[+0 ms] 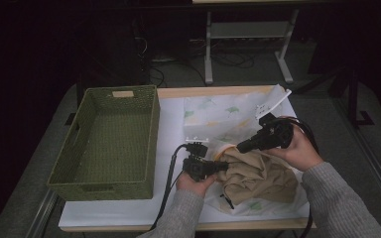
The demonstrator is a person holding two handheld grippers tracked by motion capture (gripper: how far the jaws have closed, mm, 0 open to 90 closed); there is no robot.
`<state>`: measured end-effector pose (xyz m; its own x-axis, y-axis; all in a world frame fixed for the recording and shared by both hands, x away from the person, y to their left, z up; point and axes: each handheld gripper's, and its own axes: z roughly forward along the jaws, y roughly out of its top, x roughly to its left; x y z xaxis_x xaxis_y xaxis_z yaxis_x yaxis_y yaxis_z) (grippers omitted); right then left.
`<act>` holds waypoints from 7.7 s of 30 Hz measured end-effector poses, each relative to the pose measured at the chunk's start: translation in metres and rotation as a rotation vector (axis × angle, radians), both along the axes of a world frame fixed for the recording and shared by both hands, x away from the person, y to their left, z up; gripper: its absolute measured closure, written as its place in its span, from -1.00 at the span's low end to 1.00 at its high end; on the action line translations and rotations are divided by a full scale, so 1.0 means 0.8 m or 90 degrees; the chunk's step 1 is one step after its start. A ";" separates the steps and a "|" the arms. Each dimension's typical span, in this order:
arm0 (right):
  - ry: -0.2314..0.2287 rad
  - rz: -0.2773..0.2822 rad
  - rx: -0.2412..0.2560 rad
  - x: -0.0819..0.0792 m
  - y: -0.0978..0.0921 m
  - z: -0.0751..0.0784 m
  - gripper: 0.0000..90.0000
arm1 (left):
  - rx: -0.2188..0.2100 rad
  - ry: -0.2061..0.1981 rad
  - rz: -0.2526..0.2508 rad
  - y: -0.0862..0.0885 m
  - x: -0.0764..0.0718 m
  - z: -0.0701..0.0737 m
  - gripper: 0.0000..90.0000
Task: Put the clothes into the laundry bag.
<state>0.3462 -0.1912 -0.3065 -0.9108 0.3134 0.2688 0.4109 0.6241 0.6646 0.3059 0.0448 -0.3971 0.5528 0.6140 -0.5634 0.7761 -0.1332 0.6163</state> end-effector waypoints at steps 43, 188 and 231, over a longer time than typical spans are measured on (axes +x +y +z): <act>0.021 -0.030 -0.008 0.004 -0.019 -0.014 0.99 | 0.008 -0.011 0.009 0.019 -0.022 -0.012 -0.10; 0.050 -0.044 -0.004 -0.010 -0.047 -0.049 0.97 | 0.007 -0.035 0.002 -0.058 -0.050 -0.058 0.39; 0.091 -0.085 -0.038 -0.027 -0.081 -0.116 0.96 | 0.027 -0.040 0.029 0.046 -0.071 -0.045 0.20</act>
